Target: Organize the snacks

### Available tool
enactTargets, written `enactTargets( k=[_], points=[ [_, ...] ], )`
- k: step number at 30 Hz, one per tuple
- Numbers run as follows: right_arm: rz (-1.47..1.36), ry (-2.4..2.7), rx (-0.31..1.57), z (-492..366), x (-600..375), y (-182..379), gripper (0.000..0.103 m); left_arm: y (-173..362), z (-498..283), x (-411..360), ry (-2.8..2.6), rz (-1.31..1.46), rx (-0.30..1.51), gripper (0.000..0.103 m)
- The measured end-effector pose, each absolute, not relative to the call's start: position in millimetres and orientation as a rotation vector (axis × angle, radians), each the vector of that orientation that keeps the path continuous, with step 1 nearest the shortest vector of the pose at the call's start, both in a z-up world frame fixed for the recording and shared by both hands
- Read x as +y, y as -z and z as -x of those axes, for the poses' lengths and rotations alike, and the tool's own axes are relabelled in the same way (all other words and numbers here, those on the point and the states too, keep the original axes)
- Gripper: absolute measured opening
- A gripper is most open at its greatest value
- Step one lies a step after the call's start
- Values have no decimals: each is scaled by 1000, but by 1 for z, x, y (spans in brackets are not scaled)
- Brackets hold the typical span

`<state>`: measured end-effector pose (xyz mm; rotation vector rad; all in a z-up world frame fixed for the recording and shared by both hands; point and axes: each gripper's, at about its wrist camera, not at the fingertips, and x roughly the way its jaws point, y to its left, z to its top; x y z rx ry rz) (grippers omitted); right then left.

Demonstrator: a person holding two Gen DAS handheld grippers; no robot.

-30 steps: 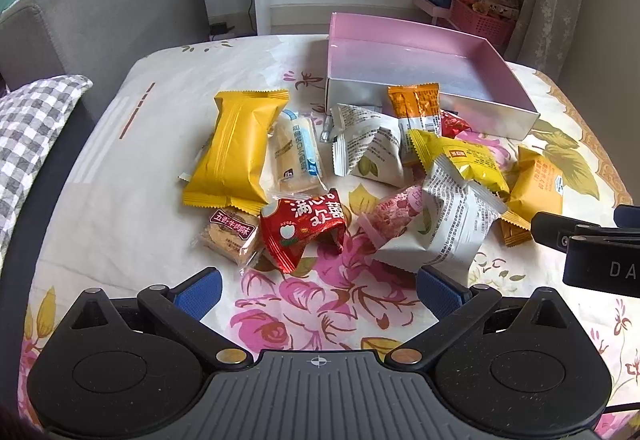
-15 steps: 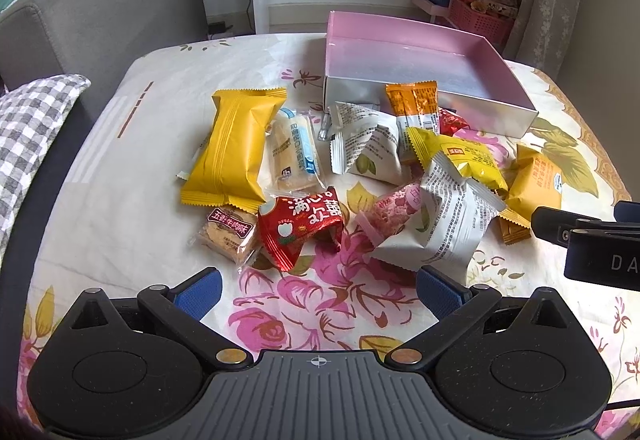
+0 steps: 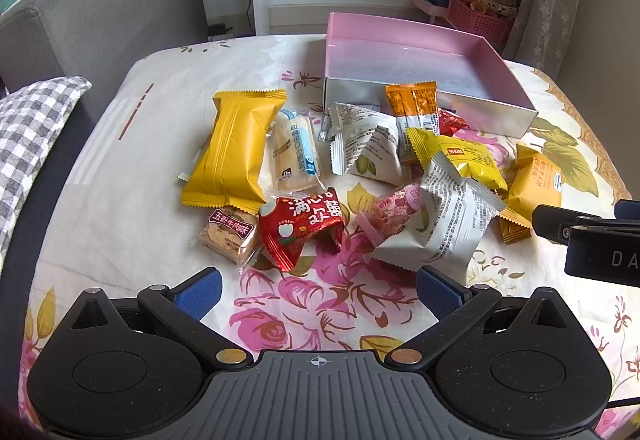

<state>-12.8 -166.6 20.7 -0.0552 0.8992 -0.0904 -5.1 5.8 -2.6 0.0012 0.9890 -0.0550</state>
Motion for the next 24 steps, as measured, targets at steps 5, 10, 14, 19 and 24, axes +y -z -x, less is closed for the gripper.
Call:
enactTargets(
  k=[5,10,14,19,24],
  points=[
    [56,91,900,13,-167,-20,96,2,5,7,56,1,989,103],
    [56,91,900,13,-166,-20,96,2,5,6,55,0,990,103],
    [57,91,900,12,-166,-20,96,2,5,6,56,-1,989,103],
    [53,89,898,12,-166,-21,96,2,5,7,55,-1,992,103],
    [48,93,899,13,-167,-20,96,1,6,8,56,-3,986,103]
  ],
)
